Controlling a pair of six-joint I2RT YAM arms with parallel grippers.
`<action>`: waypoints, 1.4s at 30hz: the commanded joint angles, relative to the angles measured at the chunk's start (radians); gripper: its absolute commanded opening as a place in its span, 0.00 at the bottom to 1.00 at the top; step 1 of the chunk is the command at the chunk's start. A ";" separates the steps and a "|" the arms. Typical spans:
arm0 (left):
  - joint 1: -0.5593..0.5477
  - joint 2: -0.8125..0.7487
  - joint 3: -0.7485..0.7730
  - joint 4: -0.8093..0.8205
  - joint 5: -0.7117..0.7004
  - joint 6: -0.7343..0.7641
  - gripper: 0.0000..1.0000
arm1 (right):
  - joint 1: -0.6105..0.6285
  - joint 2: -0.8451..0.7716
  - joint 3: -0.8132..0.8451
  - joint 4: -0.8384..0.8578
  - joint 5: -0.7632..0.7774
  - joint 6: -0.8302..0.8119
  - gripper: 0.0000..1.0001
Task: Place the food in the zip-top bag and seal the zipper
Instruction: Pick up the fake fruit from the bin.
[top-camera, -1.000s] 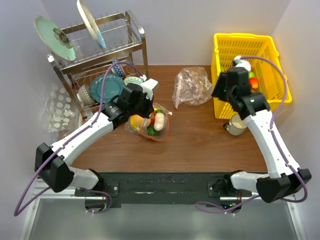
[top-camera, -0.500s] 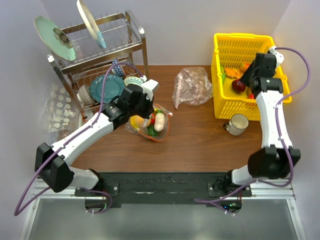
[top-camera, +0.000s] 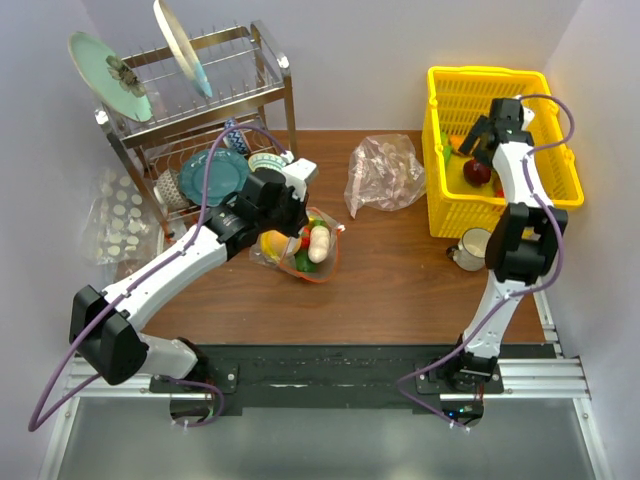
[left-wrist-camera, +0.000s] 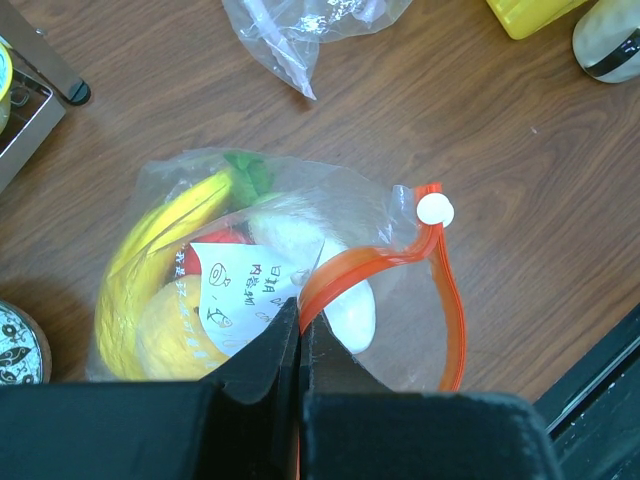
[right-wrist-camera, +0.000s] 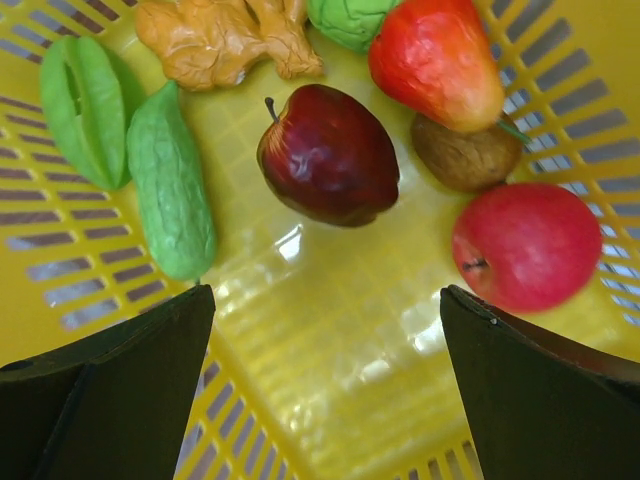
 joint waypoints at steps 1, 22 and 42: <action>0.006 0.007 0.000 0.039 0.012 0.010 0.00 | -0.001 0.084 0.104 0.064 0.025 -0.044 0.99; 0.009 0.027 0.003 0.032 -0.014 0.018 0.00 | -0.006 0.422 0.356 0.073 0.171 -0.069 0.93; 0.009 -0.041 -0.015 0.046 0.011 0.008 0.00 | -0.004 -0.132 -0.082 0.136 -0.186 0.009 0.54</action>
